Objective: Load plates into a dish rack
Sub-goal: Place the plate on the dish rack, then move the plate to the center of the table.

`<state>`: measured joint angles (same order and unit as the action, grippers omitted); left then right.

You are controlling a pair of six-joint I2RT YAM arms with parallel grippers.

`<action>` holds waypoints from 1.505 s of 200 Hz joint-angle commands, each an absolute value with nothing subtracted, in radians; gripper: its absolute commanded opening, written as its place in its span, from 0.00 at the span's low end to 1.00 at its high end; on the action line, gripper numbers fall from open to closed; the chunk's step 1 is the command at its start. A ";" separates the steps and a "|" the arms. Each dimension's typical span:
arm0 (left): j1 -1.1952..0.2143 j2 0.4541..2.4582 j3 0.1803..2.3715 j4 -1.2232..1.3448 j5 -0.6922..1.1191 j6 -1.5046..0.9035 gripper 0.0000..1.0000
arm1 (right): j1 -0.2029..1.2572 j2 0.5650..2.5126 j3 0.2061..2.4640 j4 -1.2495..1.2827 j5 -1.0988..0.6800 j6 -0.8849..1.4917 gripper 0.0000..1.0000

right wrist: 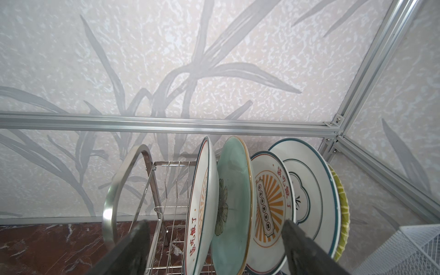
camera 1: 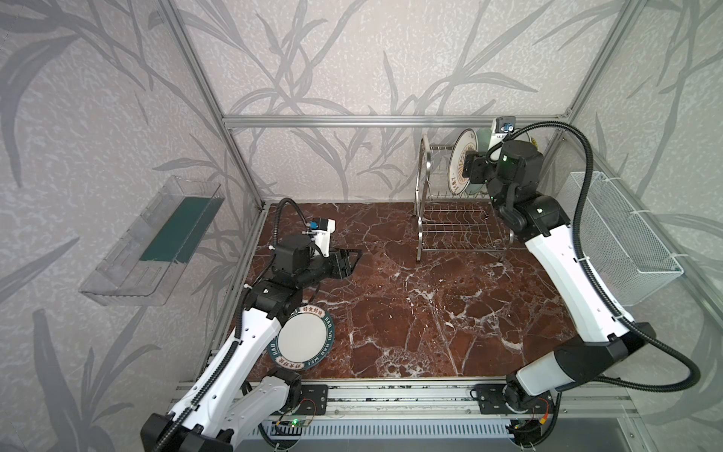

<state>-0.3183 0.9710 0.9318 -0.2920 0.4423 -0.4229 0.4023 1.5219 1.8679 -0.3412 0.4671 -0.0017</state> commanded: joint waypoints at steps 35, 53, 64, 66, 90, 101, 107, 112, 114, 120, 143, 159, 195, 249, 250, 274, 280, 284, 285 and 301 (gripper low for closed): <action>-0.311 1.001 0.925 -0.272 0.410 -0.422 0.62 | 0.407 1.415 1.720 -0.235 0.297 0.005 0.85; -0.311 1.008 0.922 -0.266 0.399 -0.421 0.62 | 0.408 1.404 1.689 -0.219 0.244 0.019 0.85; -0.310 1.011 0.916 -0.255 0.398 -0.424 0.62 | 0.408 1.396 1.667 -0.208 0.205 0.031 0.84; -0.310 1.012 0.914 -0.253 0.399 -0.425 0.62 | 0.408 1.394 1.663 -0.204 0.197 0.032 0.84; -0.310 1.014 0.908 -0.245 0.395 -0.426 0.62 | 0.408 1.373 1.594 -0.148 0.113 0.065 0.82; -0.310 1.016 0.907 -0.245 0.389 -0.426 0.62 | 0.408 1.363 1.557 -0.127 0.074 0.090 0.82; -0.310 1.016 0.908 -0.245 0.385 -0.426 0.62 | 0.408 1.356 1.536 -0.112 0.049 0.101 0.82; -0.308 1.014 0.908 -0.245 0.384 -0.426 0.62 | 0.408 1.350 1.516 -0.098 0.029 0.108 0.81; -0.308 1.014 0.906 -0.244 0.383 -0.426 0.62 | 0.409 1.348 1.508 -0.093 0.020 0.112 0.81; -0.308 1.014 0.906 -0.244 0.381 -0.426 0.62 | 0.410 1.341 1.483 -0.074 0.001 0.124 0.81; -0.308 1.011 0.901 -0.242 0.378 -0.425 0.62 | 0.425 1.325 1.389 -0.006 -0.032 0.152 0.81; -0.308 1.014 0.900 -0.239 0.379 -0.422 0.62 | 0.444 1.327 1.350 0.003 -0.035 0.157 0.81; -0.308 1.017 0.905 -0.248 0.384 -0.416 0.62 | 0.491 1.333 1.247 0.038 -0.034 0.175 0.81; -0.309 1.021 0.924 -0.293 0.359 -0.399 0.61 | 0.570 1.394 1.118 0.138 -0.093 0.254 0.81; -0.309 1.022 0.925 -0.293 0.360 -0.398 0.61 | 0.571 1.395 1.116 0.140 -0.095 0.255 0.81; -0.310 1.022 0.936 -0.318 0.356 -0.387 0.61 | 0.604 1.454 1.087 0.145 -0.143 0.287 0.81; -0.310 1.020 0.937 -0.324 0.355 -0.384 0.62 | 0.612 1.466 1.077 0.150 -0.149 0.294 0.81; -0.310 1.019 0.939 -0.328 0.354 -0.384 0.62 | 0.616 1.473 1.072 0.153 -0.152 0.299 0.81; -0.310 1.019 0.940 -0.330 0.354 -0.384 0.62 | 0.617 1.474 1.071 0.155 -0.153 0.301 0.81; -0.310 1.013 0.929 -0.338 0.343 -0.387 0.61 | 0.634 1.497 1.049 0.171 -0.158 0.315 0.81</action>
